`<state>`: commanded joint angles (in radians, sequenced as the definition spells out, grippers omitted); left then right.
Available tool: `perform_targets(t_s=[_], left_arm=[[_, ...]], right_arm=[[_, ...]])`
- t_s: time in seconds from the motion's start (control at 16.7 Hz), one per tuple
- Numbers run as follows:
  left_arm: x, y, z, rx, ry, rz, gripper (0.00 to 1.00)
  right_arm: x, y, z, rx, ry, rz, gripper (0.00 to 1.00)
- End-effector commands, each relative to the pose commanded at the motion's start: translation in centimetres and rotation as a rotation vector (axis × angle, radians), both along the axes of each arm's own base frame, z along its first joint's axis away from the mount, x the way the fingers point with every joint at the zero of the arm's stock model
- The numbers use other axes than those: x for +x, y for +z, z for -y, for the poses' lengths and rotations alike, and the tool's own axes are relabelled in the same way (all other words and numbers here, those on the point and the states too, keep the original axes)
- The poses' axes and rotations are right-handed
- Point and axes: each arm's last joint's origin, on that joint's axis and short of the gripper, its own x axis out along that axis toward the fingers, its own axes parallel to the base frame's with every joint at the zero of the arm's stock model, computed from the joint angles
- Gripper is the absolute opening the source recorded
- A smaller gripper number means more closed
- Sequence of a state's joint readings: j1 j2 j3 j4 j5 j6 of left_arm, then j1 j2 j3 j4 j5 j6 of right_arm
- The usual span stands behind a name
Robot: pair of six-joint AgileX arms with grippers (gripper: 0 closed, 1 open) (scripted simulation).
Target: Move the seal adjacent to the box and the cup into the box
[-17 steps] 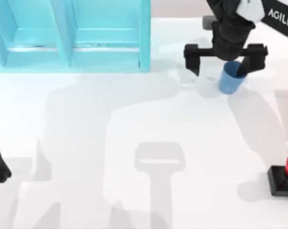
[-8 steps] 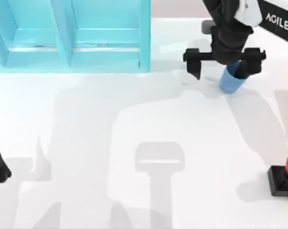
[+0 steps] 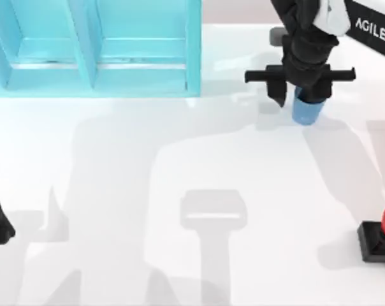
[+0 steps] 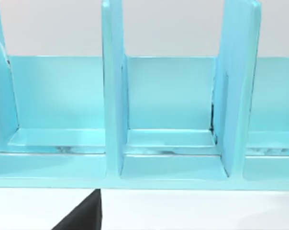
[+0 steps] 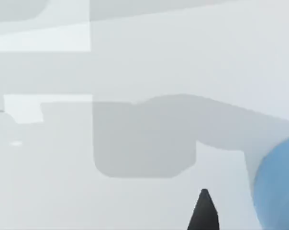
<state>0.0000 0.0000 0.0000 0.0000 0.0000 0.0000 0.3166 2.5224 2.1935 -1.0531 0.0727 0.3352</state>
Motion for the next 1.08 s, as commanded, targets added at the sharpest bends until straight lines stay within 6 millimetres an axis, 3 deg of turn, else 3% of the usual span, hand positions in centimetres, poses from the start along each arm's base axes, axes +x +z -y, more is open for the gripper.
perform_targets(t_s=[0.12, 0.18, 0.72, 0.84, 1.08], left_arm=[[0.0, 0.0, 0.0, 0.0, 0.0, 0.0, 1.0], [0.0, 0.0, 0.0, 0.0, 0.0, 0.0, 1.0], [0.0, 0.0, 0.0, 0.0, 0.0, 0.0, 1.0], [0.0, 0.0, 0.0, 0.0, 0.0, 0.0, 1.0], [0.0, 0.0, 0.0, 0.0, 0.0, 0.0, 1.0]], right_arm=[[0.0, 0.0, 0.0, 0.0, 0.0, 0.0, 0.02], [0.0, 0.0, 0.0, 0.0, 0.0, 0.0, 0.0], [0.0, 0.2, 0.1, -0.002, 0.003, 0.002, 0.0], [0.3, 1.6, 1.4, -0.001, 0.005, 0.005, 0.0], [0.4, 6.7, 6.6, -0.002, 0.0, -0.007, 0.0]])
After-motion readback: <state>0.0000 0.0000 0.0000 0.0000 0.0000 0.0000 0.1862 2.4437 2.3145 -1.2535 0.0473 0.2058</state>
